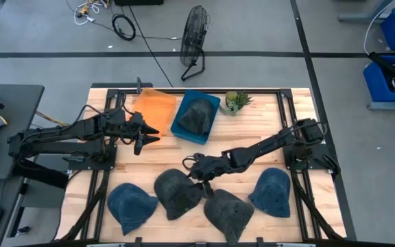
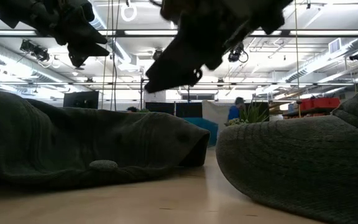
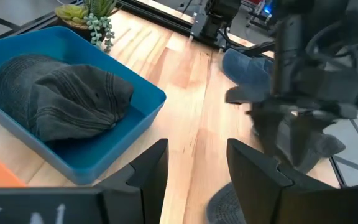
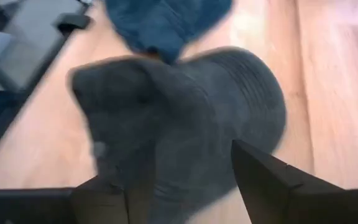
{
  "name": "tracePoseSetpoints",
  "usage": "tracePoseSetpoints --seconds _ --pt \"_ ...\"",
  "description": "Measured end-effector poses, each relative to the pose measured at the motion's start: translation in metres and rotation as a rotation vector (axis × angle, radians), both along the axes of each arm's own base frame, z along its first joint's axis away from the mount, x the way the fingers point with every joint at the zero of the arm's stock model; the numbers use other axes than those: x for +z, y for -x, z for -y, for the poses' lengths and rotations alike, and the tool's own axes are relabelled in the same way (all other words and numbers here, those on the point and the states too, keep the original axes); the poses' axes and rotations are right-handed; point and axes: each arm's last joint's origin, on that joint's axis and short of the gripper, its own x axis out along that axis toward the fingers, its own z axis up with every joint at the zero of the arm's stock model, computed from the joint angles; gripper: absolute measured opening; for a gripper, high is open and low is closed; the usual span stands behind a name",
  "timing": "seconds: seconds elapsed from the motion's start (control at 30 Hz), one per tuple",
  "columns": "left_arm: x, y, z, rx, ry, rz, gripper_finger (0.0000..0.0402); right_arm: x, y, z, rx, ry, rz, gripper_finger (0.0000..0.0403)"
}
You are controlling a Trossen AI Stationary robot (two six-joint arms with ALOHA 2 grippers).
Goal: Pick & Place hat
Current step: Put the left black cap into the blue bin
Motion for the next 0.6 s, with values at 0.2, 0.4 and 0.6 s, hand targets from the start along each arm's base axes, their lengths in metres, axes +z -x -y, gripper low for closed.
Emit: tracePoseSetpoints --seconds 0.2,0.4,0.6 --pt "0.002 -0.001 0.0 0.0 -0.005 0.016 0.0169 -0.033 -0.009 0.0 -0.039 -0.013 -0.036 0.0208" --pt "0.002 -0.001 0.0 0.0 -0.008 0.027 0.0169 -0.058 -0.025 -0.001 -0.068 0.006 -0.026 0.0207" --pt "0.002 -0.001 0.0 -0.001 -0.009 0.023 0.0169 -0.057 -0.033 0.005 -0.139 0.013 -0.049 0.014"
